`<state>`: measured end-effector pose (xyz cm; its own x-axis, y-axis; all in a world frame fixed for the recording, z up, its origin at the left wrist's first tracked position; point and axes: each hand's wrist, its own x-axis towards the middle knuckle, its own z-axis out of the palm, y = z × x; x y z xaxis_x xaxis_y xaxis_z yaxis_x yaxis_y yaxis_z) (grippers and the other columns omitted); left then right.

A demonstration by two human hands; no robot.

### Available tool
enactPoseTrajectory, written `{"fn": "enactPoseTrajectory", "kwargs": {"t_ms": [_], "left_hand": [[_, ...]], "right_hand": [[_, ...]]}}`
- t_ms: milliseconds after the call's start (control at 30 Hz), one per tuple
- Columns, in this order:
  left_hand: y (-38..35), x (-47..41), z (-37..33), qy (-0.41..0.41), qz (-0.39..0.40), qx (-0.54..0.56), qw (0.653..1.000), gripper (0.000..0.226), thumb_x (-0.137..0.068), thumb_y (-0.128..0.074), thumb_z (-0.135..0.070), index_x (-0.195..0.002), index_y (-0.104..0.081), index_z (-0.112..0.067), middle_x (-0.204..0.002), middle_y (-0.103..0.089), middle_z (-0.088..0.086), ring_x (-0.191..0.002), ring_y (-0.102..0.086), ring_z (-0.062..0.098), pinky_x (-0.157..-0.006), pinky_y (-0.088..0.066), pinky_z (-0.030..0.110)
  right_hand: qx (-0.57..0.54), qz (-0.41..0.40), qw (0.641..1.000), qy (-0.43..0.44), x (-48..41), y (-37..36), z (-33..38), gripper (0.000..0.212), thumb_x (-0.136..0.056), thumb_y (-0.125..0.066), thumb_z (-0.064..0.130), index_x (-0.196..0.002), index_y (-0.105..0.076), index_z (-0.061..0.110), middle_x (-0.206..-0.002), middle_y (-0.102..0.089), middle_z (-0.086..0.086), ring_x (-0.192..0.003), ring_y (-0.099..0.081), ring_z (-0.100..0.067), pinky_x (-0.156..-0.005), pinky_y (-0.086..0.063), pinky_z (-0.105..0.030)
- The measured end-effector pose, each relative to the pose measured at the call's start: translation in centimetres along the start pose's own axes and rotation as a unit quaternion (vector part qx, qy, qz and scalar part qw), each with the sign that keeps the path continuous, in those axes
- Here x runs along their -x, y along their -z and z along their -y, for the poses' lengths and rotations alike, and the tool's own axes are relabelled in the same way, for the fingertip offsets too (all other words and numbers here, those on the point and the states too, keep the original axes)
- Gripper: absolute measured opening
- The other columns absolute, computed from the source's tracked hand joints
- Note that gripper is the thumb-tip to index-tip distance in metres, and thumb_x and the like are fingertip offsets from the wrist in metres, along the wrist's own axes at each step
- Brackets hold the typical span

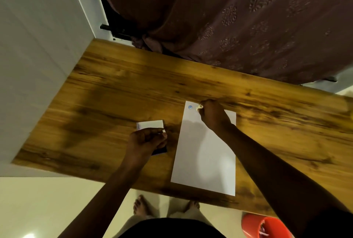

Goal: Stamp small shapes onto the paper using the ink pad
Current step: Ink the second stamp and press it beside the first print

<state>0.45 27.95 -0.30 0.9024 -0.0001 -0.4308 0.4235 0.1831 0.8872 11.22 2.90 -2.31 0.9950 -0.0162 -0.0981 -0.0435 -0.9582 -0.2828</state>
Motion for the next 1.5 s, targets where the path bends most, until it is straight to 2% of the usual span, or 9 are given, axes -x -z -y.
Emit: {"fn": "enactPoseTrajectory", "kwargs": {"t_ms": [333,500,667,800,867,933,1033,1233,1500], "left_hand": [[-0.4,0.1,0.1,-0.002,0.008,-0.011,1.0,0.033,-0.087,-0.078,-0.01,-0.119,-0.068,-0.005,-0.109,-0.079,0.012,-0.1,-0.079,0.025,-0.087,-0.064,0.037],[-0.5,1.0,-0.7,-0.022,0.011,-0.017,1.0,0.023,-0.088,-0.079,-0.015,-0.11,-0.073,-0.011,-0.104,-0.081,0.008,-0.097,-0.08,0.023,-0.073,-0.064,0.028],[-1.0,1.7,-1.3,-0.014,0.019,-0.022,0.999,0.015,-0.091,-0.077,-0.015,-0.106,-0.077,-0.011,-0.103,-0.081,0.01,-0.098,-0.079,0.029,-0.084,-0.065,0.048],[-1.8,2.2,-1.3,-0.016,0.026,-0.024,0.999,0.017,-0.09,-0.078,-0.013,-0.107,-0.077,-0.014,-0.105,-0.081,0.01,-0.1,-0.079,0.03,-0.09,-0.063,0.053],[-2.5,2.4,-1.4,-0.024,0.032,-0.043,0.998,0.014,-0.09,-0.078,-0.015,-0.102,-0.08,-0.022,-0.102,-0.082,0.006,-0.096,-0.08,0.025,-0.088,-0.064,0.047],[-3.5,2.4,-1.4,-0.034,0.051,-0.061,0.996,0.014,-0.09,-0.077,-0.018,-0.095,-0.083,-0.03,-0.097,-0.083,0.0,-0.092,-0.08,0.02,-0.079,-0.065,0.035],[-5.1,2.3,-1.4,-0.034,0.082,-0.065,0.994,0.018,-0.089,-0.079,-0.018,-0.107,-0.081,-0.023,-0.101,-0.083,0.001,-0.095,-0.08,0.019,-0.073,-0.063,0.023],[-8.4,2.6,-1.3,-0.042,0.135,-0.101,0.985,0.027,-0.089,-0.078,-0.011,-0.116,-0.078,-0.013,-0.109,-0.082,0.005,-0.099,-0.08,0.024,-0.092,-0.063,0.04],[-10.9,3.6,-0.7,-0.066,0.159,-0.148,0.974,0.028,-0.09,-0.076,-0.007,-0.118,-0.077,-0.01,-0.112,-0.08,0.008,-0.1,-0.079,0.024,-0.095,-0.061,0.047]], "right_hand": [[0.056,0.005,0.998,-0.015,-0.7,-0.2,0.9,0.028,-0.094,-0.07,0.021,-0.114,-0.066,0.003,-0.109,-0.071,-0.015,-0.102,-0.069,-0.029,-0.088,-0.054,-0.031],[0.042,0.018,0.999,-0.026,-1.1,1.2,1.2,0.035,-0.092,-0.072,0.026,-0.117,-0.066,0.003,-0.117,-0.069,-0.015,-0.11,-0.067,-0.032,-0.089,-0.054,-0.034],[-0.154,0.027,0.984,-0.086,-1.9,3.8,0.0,0.038,-0.082,-0.084,0.027,-0.105,-0.076,-0.002,-0.11,-0.075,-0.019,-0.105,-0.07,-0.034,-0.091,-0.057,-0.041],[-0.483,-0.027,0.857,-0.176,0.0,6.5,-0.6,0.026,-0.082,-0.083,0.015,-0.093,-0.074,-0.007,-0.089,-0.071,-0.018,-0.08,-0.066,-0.029,-0.076,-0.055,-0.037],[-0.626,0.016,0.757,-0.188,2.2,7.6,-0.8,0.018,-0.087,-0.076,0.009,-0.097,-0.073,-0.005,-0.083,-0.061,-0.016,-0.069,-0.056,-0.019,-0.064,-0.048,-0.028],[-0.671,0.04,0.717,-0.186,5.1,8.1,-1.2,0.019,-0.09,-0.073,0.007,-0.104,-0.073,-0.005,-0.085,-0.067,-0.016,-0.069,-0.059,-0.016,-0.063,-0.053,-0.024],[-0.661,0.059,0.732,-0.155,9.5,7.6,-1.9,0.013,-0.09,-0.071,0.004,-0.101,-0.076,0.0,-0.088,-0.073,-0.018,-0.072,-0.067,-0.02,-0.067,-0.058,-0.027],[-0.557,0.041,0.826,-0.08,15.0,6.4,-2.4,0.016,-0.092,-0.072,0.013,-0.106,-0.077,0.01,-0.094,-0.077,-0.013,-0.082,-0.07,-0.02,-0.076,-0.06,-0.029],[-0.523,0.035,0.849,-0.071,17.1,6.3,-3.2,0.018,-0.091,-0.072,0.012,-0.109,-0.076,0.009,-0.078,-0.073,0.011,-0.081,-0.071,-0.012,-0.079,-0.063,-0.03]]}}
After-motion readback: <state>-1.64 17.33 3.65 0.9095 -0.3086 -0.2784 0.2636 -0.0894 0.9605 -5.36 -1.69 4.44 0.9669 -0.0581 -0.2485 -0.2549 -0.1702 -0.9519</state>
